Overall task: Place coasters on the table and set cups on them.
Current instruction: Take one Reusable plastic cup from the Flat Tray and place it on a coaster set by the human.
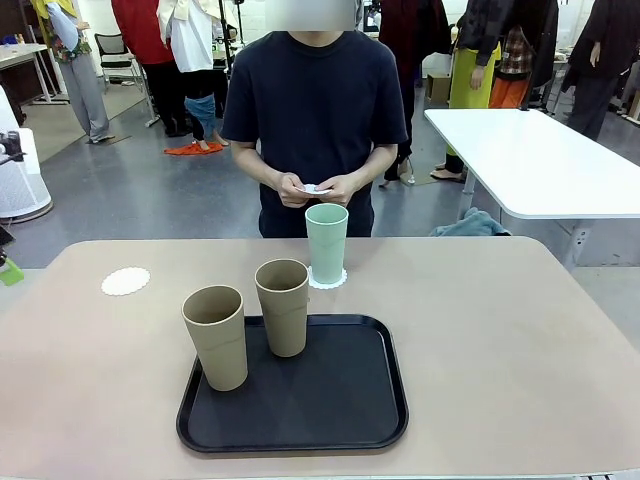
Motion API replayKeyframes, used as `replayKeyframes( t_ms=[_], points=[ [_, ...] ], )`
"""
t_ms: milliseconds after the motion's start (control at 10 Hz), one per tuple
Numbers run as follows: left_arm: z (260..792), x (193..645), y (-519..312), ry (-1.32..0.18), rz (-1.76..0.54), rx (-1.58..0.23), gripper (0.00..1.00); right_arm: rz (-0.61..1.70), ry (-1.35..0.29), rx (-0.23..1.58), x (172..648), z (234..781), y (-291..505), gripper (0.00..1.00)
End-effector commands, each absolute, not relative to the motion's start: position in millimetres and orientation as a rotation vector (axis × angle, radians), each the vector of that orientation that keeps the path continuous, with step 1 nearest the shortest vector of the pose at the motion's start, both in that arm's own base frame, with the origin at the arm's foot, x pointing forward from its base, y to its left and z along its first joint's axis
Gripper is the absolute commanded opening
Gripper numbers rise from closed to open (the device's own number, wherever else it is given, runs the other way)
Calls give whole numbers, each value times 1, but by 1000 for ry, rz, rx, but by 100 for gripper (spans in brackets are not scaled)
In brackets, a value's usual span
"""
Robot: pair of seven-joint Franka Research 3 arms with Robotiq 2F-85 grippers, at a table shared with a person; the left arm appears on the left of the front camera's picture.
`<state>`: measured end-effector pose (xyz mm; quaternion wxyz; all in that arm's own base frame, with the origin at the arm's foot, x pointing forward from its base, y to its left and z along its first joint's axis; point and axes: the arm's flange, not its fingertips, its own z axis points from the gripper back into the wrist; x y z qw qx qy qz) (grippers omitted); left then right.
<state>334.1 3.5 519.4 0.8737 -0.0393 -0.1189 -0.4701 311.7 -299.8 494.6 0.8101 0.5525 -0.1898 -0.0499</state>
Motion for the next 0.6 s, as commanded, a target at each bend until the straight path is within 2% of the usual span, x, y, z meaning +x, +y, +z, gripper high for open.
replayKeyframes(
  t_ms=[0,100,200,300,400,500],
  points=[
    [533,377,21,21,-1257,-659,100,-107,-410,1188,311,493,-300,100],
    [530,385,25,-11,-1364,-797,100,-107,-410,1188,311,493,-300,100],
    [526,392,25,-77,-1495,-857,100,-107,-410,1188,311,493,-300,100],
    [520,398,26,-191,-1513,-1000,100,-107,-410,1188,311,493,-300,100],
    [512,397,27,-374,-1474,-1102,100,-107,-410,1188,311,493,-300,100],
    [502,394,30,-500,-1431,-1153,100,-107,-410,1188,311,493,-300,100]
  ],
)
